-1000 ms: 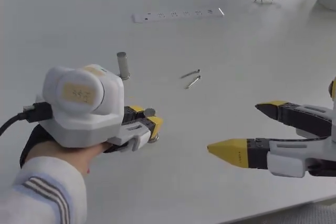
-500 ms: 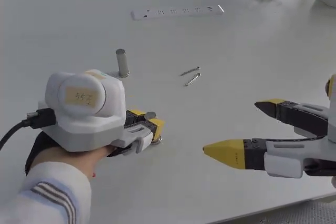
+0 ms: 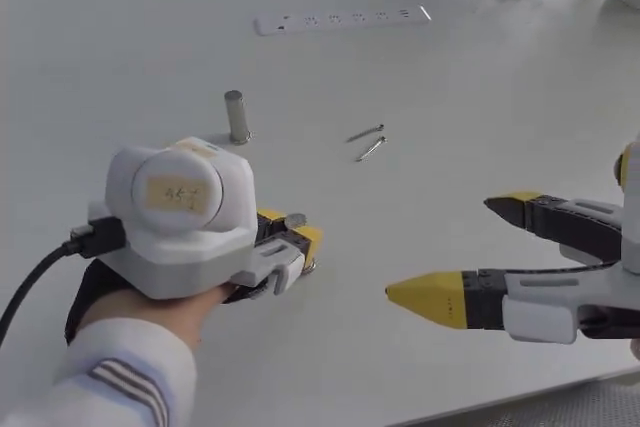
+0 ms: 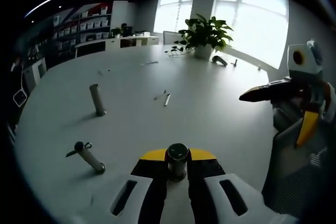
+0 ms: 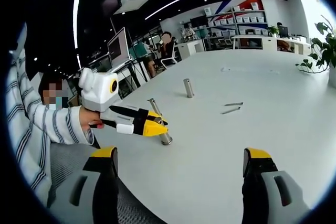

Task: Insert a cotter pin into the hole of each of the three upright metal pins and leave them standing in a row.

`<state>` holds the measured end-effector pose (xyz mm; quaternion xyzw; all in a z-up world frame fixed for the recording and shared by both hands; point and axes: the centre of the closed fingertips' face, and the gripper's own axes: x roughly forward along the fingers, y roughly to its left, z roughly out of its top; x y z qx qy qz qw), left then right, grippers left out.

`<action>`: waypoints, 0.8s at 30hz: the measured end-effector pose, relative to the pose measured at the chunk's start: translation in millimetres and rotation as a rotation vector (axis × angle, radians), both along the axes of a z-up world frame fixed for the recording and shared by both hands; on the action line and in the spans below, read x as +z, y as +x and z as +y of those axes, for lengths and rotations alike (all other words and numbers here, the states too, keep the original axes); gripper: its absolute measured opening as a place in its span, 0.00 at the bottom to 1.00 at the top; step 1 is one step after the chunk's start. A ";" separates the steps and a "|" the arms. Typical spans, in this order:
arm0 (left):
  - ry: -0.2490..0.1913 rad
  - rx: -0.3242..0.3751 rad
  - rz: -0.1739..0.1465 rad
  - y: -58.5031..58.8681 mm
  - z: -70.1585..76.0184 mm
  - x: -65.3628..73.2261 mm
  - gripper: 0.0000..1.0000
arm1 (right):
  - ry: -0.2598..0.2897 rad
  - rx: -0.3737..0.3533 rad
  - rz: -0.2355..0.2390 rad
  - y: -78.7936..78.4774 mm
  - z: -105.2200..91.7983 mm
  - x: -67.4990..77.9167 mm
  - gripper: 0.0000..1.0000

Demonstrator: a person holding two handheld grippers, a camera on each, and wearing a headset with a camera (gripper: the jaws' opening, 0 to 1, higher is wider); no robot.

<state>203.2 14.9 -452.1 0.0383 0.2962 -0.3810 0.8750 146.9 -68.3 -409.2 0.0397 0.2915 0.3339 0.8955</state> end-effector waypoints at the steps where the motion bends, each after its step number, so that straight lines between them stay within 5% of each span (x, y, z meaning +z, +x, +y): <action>1: -0.001 0.003 0.000 0.1 0.4 0.0 0.10 | 0.001 0.001 0.001 -0.2 0.4 -0.3 0.98; 7: -0.017 0.048 0.005 0.3 1.9 0.2 0.10 | -0.004 0.010 0.005 -1.2 1.2 -1.6 0.98; 10: 0.010 0.012 -0.027 -2.7 -1.5 0.0 0.10 | -0.004 0.010 0.005 -1.5 0.6 -1.6 0.98; 19: 0.018 0.007 -0.049 -4.4 -3.2 -0.6 0.11 | -0.009 0.012 0.015 -2.4 1.1 -4.8 0.97; 21: 0.044 -0.030 -0.078 -5.1 -3.5 -0.2 0.11 | -0.007 0.011 0.015 -2.0 1.0 -4.6 0.97; 23: 0.059 -0.081 -0.194 -1.5 -6.2 12.7 0.12 | -0.006 0.010 0.014 -1.6 0.6 -4.2 0.96; 24: 0.043 -0.099 -0.207 -3.5 -9.5 18.5 0.16 | -0.006 0.010 0.015 -1.6 0.4 -4.1 0.96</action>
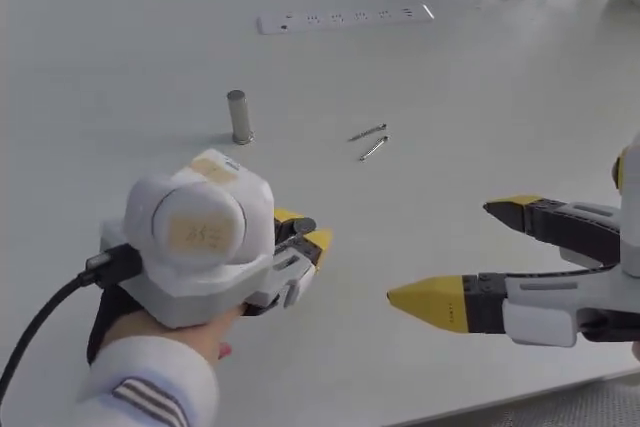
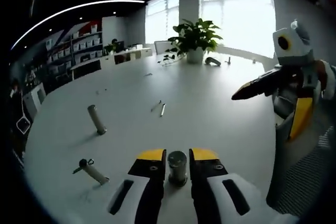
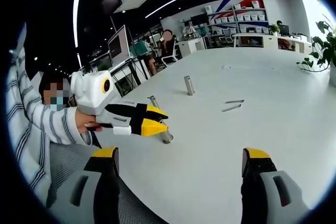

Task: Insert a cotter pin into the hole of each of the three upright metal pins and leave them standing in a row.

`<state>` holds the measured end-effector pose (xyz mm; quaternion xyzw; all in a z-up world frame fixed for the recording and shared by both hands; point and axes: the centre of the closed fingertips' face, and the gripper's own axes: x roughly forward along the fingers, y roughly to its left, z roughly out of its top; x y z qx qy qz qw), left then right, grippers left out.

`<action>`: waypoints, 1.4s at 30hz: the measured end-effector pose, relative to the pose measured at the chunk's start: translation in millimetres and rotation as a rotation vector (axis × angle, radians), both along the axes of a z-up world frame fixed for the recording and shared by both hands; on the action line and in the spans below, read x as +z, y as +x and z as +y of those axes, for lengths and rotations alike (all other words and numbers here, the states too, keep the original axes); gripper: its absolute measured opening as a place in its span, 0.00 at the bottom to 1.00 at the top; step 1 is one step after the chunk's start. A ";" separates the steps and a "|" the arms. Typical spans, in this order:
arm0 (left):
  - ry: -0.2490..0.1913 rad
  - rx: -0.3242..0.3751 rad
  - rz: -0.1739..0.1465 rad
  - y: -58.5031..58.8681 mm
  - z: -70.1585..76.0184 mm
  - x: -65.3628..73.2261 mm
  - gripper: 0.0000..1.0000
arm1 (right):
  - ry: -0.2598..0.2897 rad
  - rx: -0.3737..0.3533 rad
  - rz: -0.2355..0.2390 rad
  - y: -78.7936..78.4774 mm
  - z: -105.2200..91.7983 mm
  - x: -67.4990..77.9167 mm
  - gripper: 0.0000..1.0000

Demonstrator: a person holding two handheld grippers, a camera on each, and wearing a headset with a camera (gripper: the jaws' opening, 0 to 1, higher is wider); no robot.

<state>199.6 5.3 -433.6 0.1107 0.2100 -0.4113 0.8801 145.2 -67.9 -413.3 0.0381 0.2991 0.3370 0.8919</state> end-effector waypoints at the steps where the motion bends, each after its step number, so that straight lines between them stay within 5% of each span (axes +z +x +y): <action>1: -0.021 -0.002 0.016 -2.0 -1.3 3.0 0.21 | 0.000 0.000 0.002 -0.1 -0.1 -0.1 0.96; 3: -0.086 -0.025 0.031 -3.4 -6.5 12.7 0.33 | 0.000 0.000 0.004 -0.1 -0.1 -0.3 0.96; 8: -0.132 -0.097 0.023 -7.2 -3.9 27.4 0.51 | 0.001 0.006 0.005 -0.9 1.4 0.0 0.96; 11: -0.177 -0.147 0.062 -15.4 -1.6 33.4 0.57 | 0.000 0.007 0.007 -1.2 1.0 -0.2 0.96; 14: -0.168 -0.197 0.040 -21.8 5.9 38.6 0.70 | -0.001 0.007 0.006 -1.3 0.5 0.1 0.96; 19: -0.182 -0.215 0.051 -28.4 18.7 39.5 0.80 | -0.005 0.004 0.007 -1.0 -0.6 0.0 0.96; 22: -0.207 -0.214 0.085 -32.5 26.4 37.7 0.97 | -0.008 0.002 0.010 -0.9 -1.5 -0.8 0.95; 26: -0.247 -0.215 0.157 -42.6 37.5 35.1 0.99 | -0.015 0.002 0.013 0.0 -3.6 -1.0 0.95; 34: -0.211 -0.208 0.191 -56.2 51.2 26.5 0.99 | -0.061 0.028 0.003 6.7 -9.6 1.9 0.94; 42: -0.219 -0.210 0.187 -59.5 50.7 26.8 0.99 | -0.198 0.143 0.014 16.1 -22.1 -2.1 0.92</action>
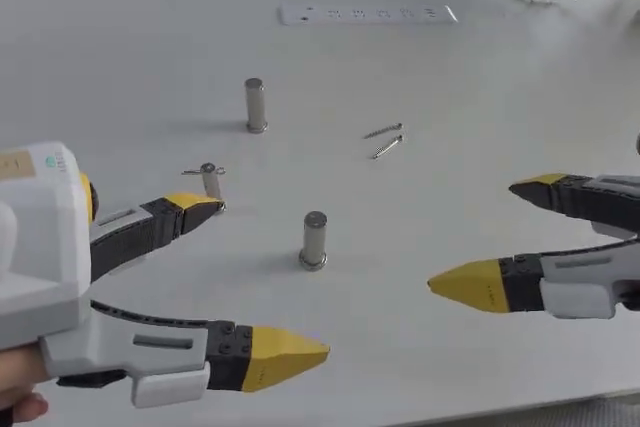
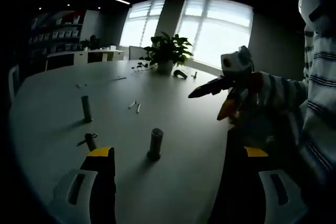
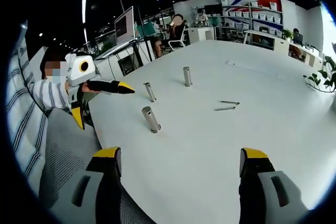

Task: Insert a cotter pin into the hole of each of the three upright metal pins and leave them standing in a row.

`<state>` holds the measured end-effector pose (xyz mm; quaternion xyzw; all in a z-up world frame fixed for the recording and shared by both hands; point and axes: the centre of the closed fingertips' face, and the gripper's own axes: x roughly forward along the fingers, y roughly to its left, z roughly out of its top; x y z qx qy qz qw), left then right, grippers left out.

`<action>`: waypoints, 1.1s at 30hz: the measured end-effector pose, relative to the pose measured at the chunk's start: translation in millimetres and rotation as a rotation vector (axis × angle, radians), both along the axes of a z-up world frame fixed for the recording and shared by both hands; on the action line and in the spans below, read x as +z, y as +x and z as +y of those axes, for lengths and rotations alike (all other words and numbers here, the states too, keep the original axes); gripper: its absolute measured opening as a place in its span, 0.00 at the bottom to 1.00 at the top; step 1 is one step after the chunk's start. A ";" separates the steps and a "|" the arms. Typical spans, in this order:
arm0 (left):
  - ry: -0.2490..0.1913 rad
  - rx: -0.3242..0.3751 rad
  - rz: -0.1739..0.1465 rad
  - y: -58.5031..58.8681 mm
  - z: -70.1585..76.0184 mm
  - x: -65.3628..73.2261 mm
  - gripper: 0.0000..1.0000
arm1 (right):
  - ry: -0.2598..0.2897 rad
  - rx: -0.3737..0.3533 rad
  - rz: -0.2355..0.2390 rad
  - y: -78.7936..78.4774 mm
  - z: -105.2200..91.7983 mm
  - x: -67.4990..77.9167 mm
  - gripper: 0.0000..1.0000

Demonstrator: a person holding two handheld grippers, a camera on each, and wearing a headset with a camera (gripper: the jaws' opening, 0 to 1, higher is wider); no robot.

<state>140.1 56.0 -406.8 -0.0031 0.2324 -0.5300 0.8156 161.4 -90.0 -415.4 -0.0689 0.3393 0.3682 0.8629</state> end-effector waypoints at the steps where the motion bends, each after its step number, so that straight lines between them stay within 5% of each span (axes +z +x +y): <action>1: -0.009 0.007 0.001 0.6 0.6 1.5 0.99 | -0.010 0.007 -0.001 3.0 -1.7 0.7 0.92; 7: -0.020 0.028 0.011 0.2 6.8 4.1 0.99 | -0.100 0.096 -0.023 17.1 -9.0 4.0 0.88; 12: 0.002 0.050 0.026 -0.1 13.9 -1.6 0.99 | -0.143 0.188 -0.017 25.6 -8.5 5.9 0.75; 20: 0.034 0.073 0.053 -7.2 21.0 -11.9 0.99 | -0.288 0.343 -0.084 54.9 -8.6 5.9 0.56; 25: 0.022 0.088 0.071 -8.1 21.2 -12.9 0.99 | -0.387 0.460 -0.049 67.2 -5.5 -6.7 0.52; 33: -0.010 0.141 0.074 -0.1 23.4 -6.7 0.97 | -0.488 0.579 -0.054 83.7 -0.2 -17.3 0.41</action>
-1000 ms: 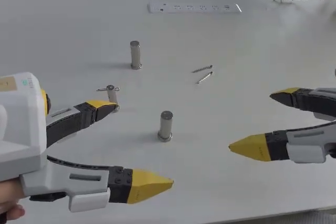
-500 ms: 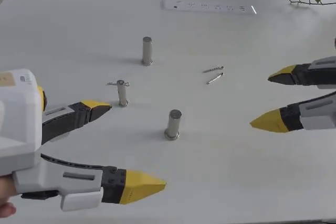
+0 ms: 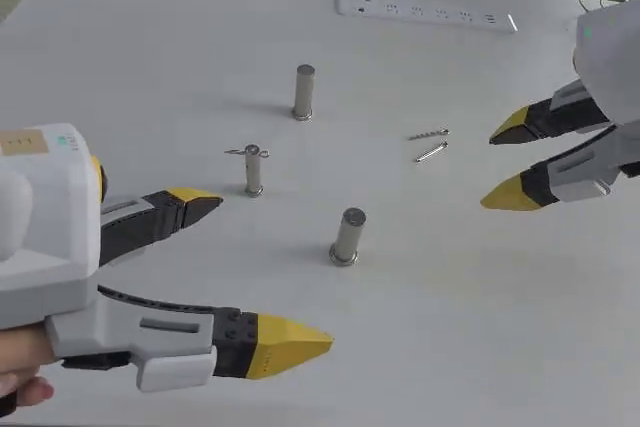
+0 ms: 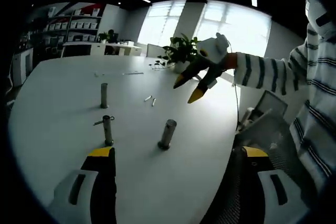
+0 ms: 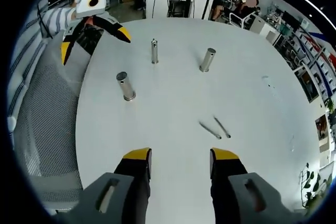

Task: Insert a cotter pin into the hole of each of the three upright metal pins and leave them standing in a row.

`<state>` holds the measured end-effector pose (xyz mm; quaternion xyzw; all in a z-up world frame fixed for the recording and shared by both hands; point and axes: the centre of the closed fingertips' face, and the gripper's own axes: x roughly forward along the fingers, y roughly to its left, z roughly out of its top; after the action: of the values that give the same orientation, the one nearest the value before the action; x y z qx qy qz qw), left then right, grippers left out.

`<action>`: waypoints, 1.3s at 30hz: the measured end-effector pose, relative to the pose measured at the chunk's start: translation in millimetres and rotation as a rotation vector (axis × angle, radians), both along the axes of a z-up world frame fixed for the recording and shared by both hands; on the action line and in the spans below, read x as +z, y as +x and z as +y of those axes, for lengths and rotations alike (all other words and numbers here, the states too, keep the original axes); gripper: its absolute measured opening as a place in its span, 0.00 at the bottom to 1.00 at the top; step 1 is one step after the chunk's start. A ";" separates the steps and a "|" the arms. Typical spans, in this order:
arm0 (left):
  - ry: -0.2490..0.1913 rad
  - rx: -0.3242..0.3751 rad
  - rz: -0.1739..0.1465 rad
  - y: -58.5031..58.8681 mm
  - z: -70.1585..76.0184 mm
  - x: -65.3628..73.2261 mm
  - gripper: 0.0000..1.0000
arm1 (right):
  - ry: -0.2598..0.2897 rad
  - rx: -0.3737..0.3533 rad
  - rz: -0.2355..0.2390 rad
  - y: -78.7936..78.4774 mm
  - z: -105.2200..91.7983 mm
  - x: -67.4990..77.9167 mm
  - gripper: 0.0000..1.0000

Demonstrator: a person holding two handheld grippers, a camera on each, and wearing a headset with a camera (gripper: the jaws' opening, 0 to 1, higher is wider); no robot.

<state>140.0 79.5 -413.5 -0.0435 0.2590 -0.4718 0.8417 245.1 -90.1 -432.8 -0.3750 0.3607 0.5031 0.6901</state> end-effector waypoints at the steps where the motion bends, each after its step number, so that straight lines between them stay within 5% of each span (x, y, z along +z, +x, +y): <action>1: 0.001 -0.002 0.006 -0.9 -0.2 -0.4 0.96 | -0.018 0.019 -0.008 5.6 0.2 -1.7 0.41; 6: 0.010 0.012 0.046 -3.9 2.8 -7.4 0.96 | -0.076 0.065 -0.021 26.4 0.5 -9.2 0.34; 14: 0.033 0.011 0.054 -6.7 7.2 -13.4 0.96 | -0.146 0.149 -0.006 45.4 7.1 -26.0 0.23; 23: 0.015 -0.003 0.077 -12.4 1.0 -13.7 0.95 | -0.198 0.159 -0.006 71.1 3.9 -43.7 0.07; 39: -0.016 0.021 0.092 -10.8 -0.9 -15.5 0.95 | -0.217 0.158 0.036 88.3 4.2 -65.4 0.05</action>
<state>129.2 78.5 -428.9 -0.0747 0.2933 -0.4625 0.8334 333.4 -85.9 -498.2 -0.4657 0.3945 0.5205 0.5972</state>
